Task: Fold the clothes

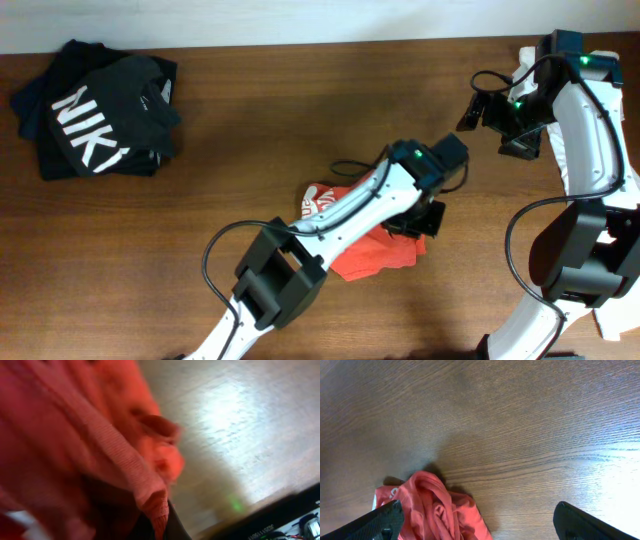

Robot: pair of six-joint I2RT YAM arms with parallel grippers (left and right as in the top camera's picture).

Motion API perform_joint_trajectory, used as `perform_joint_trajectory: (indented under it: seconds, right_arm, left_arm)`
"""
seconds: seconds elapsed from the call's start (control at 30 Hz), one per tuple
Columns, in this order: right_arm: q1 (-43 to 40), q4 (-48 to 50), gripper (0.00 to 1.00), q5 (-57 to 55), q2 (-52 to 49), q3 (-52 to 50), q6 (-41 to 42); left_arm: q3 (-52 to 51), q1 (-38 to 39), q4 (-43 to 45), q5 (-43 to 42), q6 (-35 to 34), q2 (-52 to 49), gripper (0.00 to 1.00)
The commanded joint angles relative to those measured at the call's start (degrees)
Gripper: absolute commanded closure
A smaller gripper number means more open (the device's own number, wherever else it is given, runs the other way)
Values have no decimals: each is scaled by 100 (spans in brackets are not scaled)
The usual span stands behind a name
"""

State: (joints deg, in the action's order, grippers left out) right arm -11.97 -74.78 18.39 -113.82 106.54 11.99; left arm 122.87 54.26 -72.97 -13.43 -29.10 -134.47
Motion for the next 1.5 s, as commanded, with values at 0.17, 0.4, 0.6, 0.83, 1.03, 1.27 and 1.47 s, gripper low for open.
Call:
perform_joint_trajectory:
  seconds: [0.17,0.4,0.6,0.83,1.03,1.27,1.47]
  right_arm:
    - [-7,0,1,-48,59,35,-17]
    - [-7,0,1,-50,59,35,-17]
    - [-7,0,1,-50,59,35,-17]
    - [-7,0,1,-48,59,35,-17]
    - [-7,0,1,-50,59,35,-17]
    - [-7,0,1,-50,59,35,-17]
    - [-7,0,1,-50,59,35,-17]
  left_arm:
    - [-4,625,181,190,179,44,63]
    - [103,938,-81,168,179,297,50]
    - [310,745,50,192,310,1091,25]
    - [275,673,-85,358,302,1106,13]
    - [275,-61,-658,625,-278,960,6]
    - [275,-326,-81,-433,-256,155,21]
    - [275,-212,337,-605,-258,-94,57]
